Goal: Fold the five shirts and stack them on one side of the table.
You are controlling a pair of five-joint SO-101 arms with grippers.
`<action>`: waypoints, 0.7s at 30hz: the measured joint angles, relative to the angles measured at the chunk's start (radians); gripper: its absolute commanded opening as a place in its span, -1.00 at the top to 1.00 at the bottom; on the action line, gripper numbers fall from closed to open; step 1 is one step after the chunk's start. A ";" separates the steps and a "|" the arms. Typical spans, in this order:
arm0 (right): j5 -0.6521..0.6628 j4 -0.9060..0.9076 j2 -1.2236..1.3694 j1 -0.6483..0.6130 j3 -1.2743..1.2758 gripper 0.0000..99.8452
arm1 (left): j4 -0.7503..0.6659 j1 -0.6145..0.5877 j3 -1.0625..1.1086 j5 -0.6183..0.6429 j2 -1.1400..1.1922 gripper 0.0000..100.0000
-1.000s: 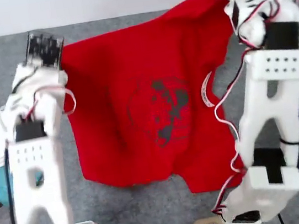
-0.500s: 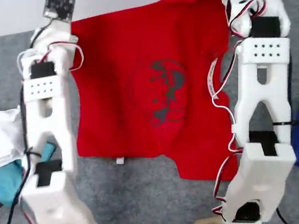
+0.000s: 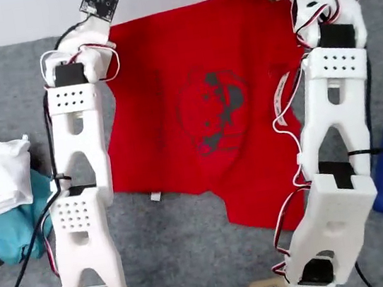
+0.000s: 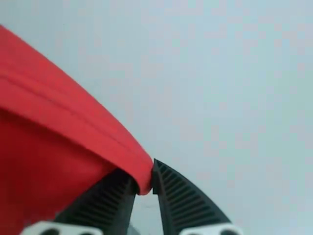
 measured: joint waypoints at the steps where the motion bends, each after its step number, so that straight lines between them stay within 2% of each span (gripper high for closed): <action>1: 0.002 0.035 -0.002 0.000 0.000 0.98 | 0.043 0.000 -0.034 0.000 0.006 0.99; 7: 0.002 0.327 -0.029 0.014 0.000 0.98 | 0.307 -0.002 -0.144 -0.015 0.014 0.99; 14: 0.003 0.680 -0.104 0.029 0.000 0.98 | 0.603 -0.003 -0.149 -0.184 0.014 0.99; 21: 0.003 0.902 -0.192 0.034 0.000 0.98 | 0.647 -0.035 -0.176 -0.252 0.015 0.99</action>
